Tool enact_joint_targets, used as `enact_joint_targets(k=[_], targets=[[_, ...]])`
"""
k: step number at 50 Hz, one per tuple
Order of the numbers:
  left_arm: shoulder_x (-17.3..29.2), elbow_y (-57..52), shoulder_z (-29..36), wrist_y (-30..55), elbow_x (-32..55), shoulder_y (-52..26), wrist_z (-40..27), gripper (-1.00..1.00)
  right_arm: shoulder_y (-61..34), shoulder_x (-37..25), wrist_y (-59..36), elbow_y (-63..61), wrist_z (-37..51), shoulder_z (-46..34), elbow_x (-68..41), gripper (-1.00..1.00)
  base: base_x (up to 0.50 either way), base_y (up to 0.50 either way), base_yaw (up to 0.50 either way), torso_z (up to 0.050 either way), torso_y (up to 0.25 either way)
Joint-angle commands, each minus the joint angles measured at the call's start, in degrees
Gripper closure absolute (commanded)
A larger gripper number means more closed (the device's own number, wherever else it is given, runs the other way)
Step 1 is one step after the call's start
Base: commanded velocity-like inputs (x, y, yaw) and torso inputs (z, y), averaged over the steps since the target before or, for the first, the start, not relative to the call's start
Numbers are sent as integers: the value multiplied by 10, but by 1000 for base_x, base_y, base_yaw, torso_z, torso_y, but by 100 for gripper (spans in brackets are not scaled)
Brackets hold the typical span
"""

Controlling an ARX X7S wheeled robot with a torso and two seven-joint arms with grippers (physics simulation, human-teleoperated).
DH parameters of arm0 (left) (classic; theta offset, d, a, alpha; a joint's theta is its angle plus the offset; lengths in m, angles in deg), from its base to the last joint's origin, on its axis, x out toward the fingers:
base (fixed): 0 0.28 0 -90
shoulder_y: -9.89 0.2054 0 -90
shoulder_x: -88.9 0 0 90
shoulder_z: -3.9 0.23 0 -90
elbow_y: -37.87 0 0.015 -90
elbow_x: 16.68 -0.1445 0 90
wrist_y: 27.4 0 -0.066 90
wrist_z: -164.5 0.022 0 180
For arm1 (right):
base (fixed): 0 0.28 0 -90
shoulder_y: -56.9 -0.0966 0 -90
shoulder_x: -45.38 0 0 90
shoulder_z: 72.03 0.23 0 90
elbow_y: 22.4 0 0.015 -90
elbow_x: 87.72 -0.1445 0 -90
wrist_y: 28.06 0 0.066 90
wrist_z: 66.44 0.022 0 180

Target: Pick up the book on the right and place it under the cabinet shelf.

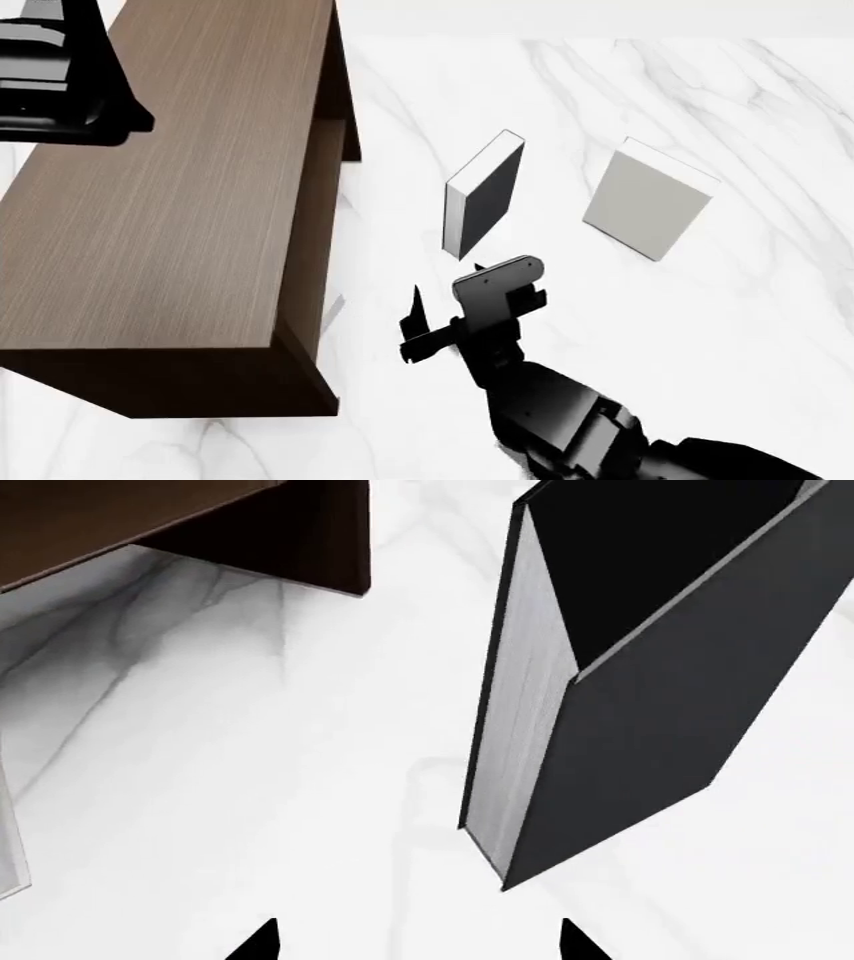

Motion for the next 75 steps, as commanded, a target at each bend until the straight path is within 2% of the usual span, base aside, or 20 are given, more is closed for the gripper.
enact_joint_targets(k=[1,20,29,49,75], targets=[[-1,2,3,-2,-1,3,-2,-100,-15,-73,-23,-126,61,-4,-3,-100,0,0,0,0,0],[2,2,23,7,1,-1,-11,-100,-92,-210,-89,-406,166,1,-7,-100,0,0,0,0,57],[0,2,30,0,-12,12,-1,-100,-147,-253,-132,-486,198,14,-23,-100,0,0,0,0,126],[-4,-1,33,-29,-55,67,30,-100,-286,-321,-222,-564,224,68,-99,-100,0,0,0,0,127],[-16,-10,59,-49,-93,122,45,-100,-359,-415,-252,-635,265,120,-153,-100,0,0,0,0,127]])
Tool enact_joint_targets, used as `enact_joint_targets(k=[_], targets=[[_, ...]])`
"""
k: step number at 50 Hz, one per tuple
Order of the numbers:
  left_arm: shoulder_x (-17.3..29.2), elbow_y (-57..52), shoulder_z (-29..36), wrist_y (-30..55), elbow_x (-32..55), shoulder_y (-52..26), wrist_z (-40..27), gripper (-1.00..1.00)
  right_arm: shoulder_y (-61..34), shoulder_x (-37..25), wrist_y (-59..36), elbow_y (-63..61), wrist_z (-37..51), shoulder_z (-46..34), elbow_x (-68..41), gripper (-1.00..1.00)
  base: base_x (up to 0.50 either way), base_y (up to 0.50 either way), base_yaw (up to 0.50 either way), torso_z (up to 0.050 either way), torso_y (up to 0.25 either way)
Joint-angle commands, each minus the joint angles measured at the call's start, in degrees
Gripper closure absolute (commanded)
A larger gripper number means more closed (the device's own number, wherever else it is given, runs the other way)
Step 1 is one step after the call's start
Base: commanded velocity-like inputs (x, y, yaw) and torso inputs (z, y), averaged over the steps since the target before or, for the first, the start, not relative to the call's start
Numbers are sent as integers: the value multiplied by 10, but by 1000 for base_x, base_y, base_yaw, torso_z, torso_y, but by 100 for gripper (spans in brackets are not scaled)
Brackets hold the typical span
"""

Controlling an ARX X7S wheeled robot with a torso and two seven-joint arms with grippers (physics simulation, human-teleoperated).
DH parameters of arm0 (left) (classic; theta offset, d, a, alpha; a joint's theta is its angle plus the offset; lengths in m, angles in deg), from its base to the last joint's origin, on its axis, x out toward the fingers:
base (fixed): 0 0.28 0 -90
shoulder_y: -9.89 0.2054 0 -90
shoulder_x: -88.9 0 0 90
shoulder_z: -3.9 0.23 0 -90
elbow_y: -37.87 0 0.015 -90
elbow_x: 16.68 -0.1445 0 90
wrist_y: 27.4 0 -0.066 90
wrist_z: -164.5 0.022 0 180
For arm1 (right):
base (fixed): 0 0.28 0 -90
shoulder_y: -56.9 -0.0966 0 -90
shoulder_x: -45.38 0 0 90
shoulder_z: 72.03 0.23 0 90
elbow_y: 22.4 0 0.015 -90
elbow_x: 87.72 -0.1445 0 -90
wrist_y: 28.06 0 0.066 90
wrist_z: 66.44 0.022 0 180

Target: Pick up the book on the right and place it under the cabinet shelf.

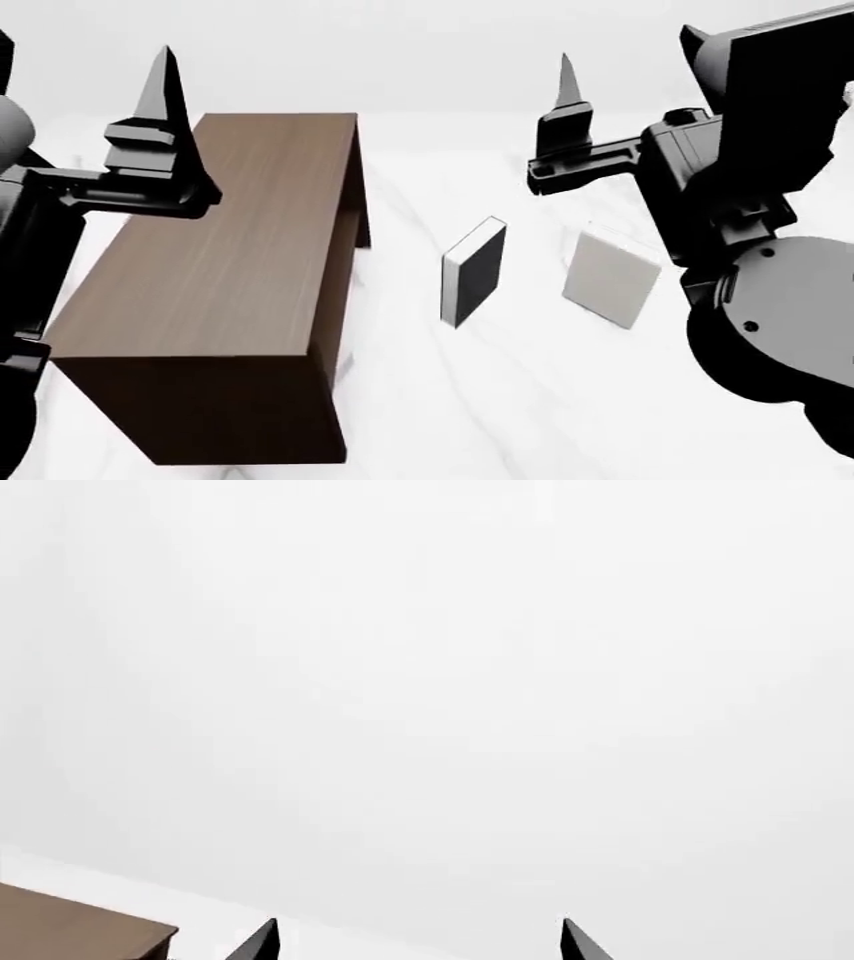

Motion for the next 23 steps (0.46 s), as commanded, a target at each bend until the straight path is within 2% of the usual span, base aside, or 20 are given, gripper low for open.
enact_joint_targets(k=[1,23], targets=[[-5,-4,13,-7,-15,22,5,-100,-29,-42,-12,-35,20,22,-21,-100,0,0,0,0,127],[-5,-8,24,-6,-8,19,-2,-100,-36,-88,-10,-86,47,39,-39,-100,0,0,0,0,127]])
